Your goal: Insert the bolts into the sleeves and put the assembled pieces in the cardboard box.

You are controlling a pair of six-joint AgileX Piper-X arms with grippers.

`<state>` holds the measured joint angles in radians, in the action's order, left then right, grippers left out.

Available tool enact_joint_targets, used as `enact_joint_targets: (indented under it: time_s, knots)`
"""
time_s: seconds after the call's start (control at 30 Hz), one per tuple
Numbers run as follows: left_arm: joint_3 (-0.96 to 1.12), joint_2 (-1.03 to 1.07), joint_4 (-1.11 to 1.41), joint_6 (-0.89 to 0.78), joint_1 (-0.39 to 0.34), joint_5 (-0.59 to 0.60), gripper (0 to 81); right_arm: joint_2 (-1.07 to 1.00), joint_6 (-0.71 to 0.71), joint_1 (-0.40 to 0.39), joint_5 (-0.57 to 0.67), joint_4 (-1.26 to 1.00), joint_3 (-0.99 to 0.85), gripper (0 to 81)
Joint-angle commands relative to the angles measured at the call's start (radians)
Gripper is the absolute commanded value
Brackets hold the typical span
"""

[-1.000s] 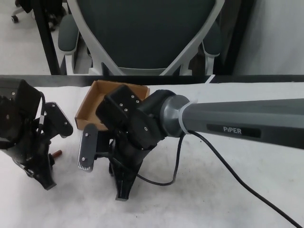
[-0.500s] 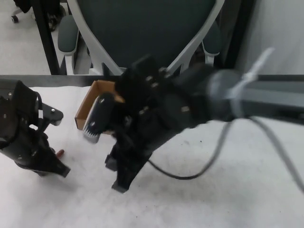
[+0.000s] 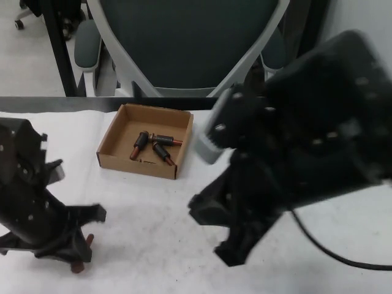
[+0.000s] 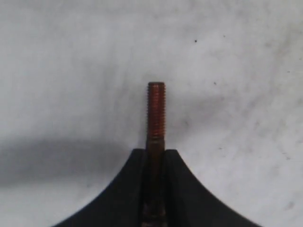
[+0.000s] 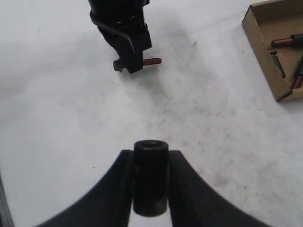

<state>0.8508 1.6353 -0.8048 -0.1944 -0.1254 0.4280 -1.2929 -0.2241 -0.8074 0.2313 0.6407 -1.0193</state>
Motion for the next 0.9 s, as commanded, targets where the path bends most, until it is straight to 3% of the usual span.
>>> enact_joint_targets:
  time_s: [0.0,0.3,0.4,0.5,0.53,0.6,0.67,0.87]
  knots:
    - [0.003,-0.097,-0.014,-0.223,-0.005,0.051,0.8,0.042,0.024,-0.004,0.022,0.065,0.004,0.2]
    - [0.003,-0.213,0.033,-0.637,-0.005,0.165,2.2,0.072,0.024,-0.021,0.069,0.174,0.004,0.2]
    - [0.003,-0.227,0.064,-0.695,-0.005,0.235,14.8,0.072,0.024,-0.029,0.074,0.175,0.004,0.2]
    - [0.003,-0.229,0.125,-0.777,-0.005,0.315,38.9,0.072,0.024,-0.036,0.074,0.177,0.004,0.2]
    - [0.003,-0.229,0.14,-0.813,-0.005,0.332,51.1,0.072,0.024,-0.038,0.074,0.177,0.004,0.2]
    - [0.003,-0.229,0.16,-0.916,-0.005,0.352,64.7,0.072,0.024,-0.042,0.074,0.179,0.004,0.2]
    - [0.003,-0.229,0.175,-0.968,-0.005,0.37,71.5,0.072,0.024,-0.05,0.074,0.181,0.004,0.2]
    - [0.003,-0.229,0.27,-0.792,-0.005,0.385,68.1,0.072,0.024,-0.068,0.074,0.195,0.004,0.2]
